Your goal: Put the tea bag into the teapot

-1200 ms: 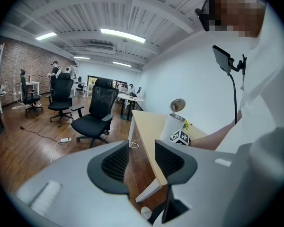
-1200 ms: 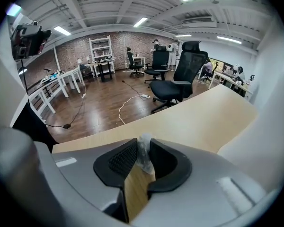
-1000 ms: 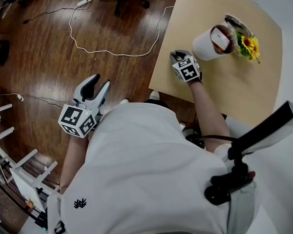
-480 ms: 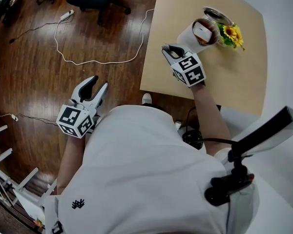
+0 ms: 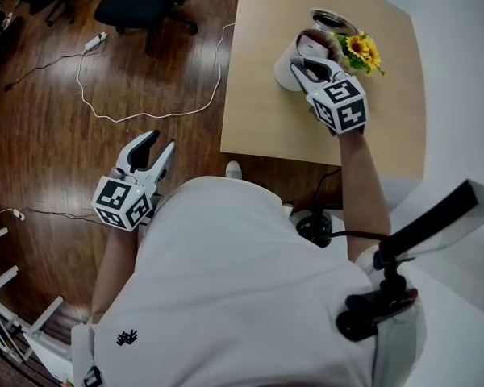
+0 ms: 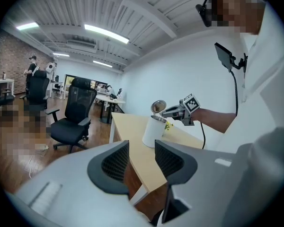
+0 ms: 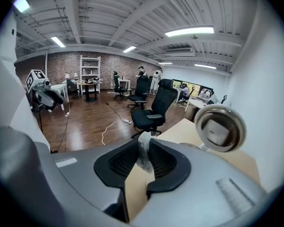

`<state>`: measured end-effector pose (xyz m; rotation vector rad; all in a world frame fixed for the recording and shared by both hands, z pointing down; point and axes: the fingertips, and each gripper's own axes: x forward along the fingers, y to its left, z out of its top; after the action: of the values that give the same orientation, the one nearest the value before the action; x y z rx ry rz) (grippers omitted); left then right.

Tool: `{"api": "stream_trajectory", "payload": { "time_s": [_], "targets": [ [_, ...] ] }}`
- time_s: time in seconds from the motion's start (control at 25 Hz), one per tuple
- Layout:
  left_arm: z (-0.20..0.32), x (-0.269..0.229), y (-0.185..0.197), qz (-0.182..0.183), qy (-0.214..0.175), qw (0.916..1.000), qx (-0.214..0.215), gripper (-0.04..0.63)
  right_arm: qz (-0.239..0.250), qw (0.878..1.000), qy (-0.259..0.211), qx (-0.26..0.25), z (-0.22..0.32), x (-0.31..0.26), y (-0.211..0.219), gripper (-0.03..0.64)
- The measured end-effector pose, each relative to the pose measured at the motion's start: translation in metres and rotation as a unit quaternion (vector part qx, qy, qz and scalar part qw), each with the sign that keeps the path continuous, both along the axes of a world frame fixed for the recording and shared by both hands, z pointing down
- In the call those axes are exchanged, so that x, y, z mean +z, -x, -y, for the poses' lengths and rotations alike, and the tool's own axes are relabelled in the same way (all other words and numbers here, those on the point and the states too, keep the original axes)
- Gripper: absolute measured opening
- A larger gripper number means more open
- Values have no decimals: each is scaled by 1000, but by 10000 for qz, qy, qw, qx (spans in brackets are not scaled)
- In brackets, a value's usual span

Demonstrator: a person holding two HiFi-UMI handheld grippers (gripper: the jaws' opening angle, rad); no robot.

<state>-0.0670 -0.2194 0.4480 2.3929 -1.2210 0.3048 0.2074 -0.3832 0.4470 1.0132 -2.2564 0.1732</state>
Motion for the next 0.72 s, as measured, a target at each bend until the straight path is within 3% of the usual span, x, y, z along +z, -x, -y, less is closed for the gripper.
{"api": "stream_trajectory", "payload": {
  "time_s": [0.36, 0.72],
  "targets": [
    [0, -4, -14, 25, 22, 10000, 67, 165, -204, 9983, -12, 543, 33, -9, -72, 71],
    [0, 4, -3, 121, 109, 9997, -185, 165, -415, 9967, 99, 684, 64, 11, -93, 71]
  ]
}}
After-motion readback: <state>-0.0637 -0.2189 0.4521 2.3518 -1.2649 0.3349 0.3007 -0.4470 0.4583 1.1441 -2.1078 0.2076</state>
